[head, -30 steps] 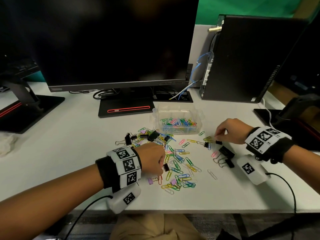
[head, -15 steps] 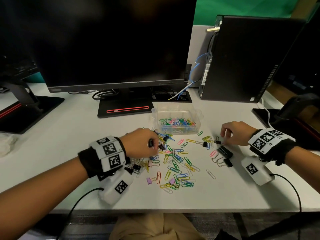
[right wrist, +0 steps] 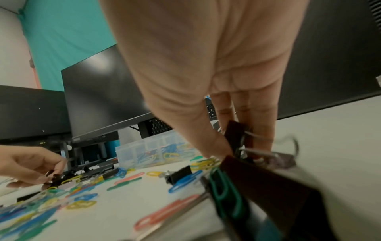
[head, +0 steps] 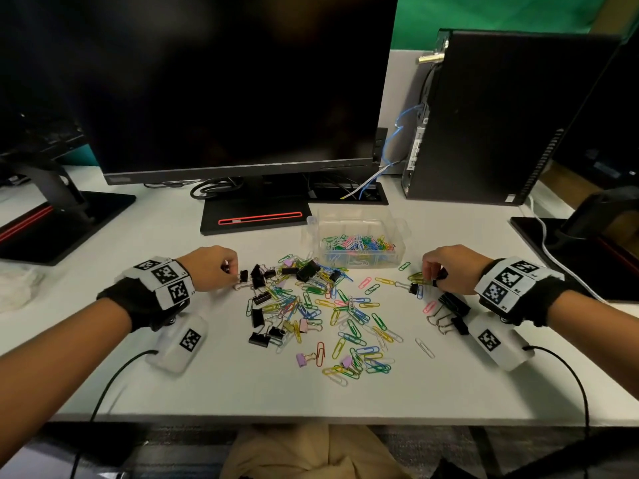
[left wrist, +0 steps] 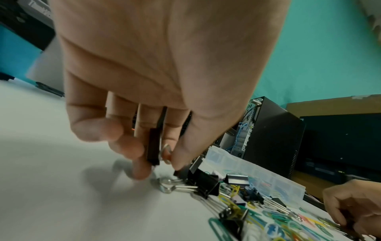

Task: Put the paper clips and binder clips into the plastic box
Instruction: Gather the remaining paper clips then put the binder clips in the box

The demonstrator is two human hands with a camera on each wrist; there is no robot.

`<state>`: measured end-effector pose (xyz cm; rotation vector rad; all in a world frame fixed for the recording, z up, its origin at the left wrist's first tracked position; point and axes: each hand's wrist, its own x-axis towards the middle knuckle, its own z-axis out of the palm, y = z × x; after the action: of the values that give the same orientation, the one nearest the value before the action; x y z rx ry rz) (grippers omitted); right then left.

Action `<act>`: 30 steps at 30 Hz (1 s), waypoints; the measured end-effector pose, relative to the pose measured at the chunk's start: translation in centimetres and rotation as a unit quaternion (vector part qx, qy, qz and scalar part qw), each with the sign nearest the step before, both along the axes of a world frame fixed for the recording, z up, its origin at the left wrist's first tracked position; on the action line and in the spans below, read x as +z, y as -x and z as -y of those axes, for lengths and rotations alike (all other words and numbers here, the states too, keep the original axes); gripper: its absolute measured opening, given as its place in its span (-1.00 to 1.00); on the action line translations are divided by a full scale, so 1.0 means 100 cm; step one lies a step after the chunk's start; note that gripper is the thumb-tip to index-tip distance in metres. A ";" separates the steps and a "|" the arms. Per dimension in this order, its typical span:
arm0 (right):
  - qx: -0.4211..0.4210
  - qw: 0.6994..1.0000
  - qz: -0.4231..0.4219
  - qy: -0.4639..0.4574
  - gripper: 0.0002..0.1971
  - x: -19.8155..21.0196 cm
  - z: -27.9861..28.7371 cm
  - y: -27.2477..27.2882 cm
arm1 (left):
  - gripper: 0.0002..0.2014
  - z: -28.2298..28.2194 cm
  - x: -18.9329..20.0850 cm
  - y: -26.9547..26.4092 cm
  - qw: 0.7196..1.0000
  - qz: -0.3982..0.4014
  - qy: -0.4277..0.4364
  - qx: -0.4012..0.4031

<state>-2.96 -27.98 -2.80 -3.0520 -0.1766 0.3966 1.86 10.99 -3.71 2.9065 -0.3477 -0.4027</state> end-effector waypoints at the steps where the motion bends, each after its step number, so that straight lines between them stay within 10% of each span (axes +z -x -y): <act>1: -0.002 1.000 -0.003 0.003 -0.79 0.000 0.000 0.000 | -0.92 0.000 -0.001 -0.001 1.000 0.001 0.000 -0.001; 17: 0.149 0.987 0.003 -0.053 -0.56 -0.009 -0.079 0.010 | -0.54 0.013 0.007 0.000 0.997 0.011 -0.069 0.037; 30: 0.214 0.974 -0.008 -0.081 -0.58 -0.018 -0.088 0.041 | -0.73 0.106 0.026 0.083 0.941 -0.058 0.064 -0.326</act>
<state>-7.10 -19.17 -4.58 -2.8326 -0.8285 0.4035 -6.44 0.37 -1.11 2.5519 -1.2696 -0.6086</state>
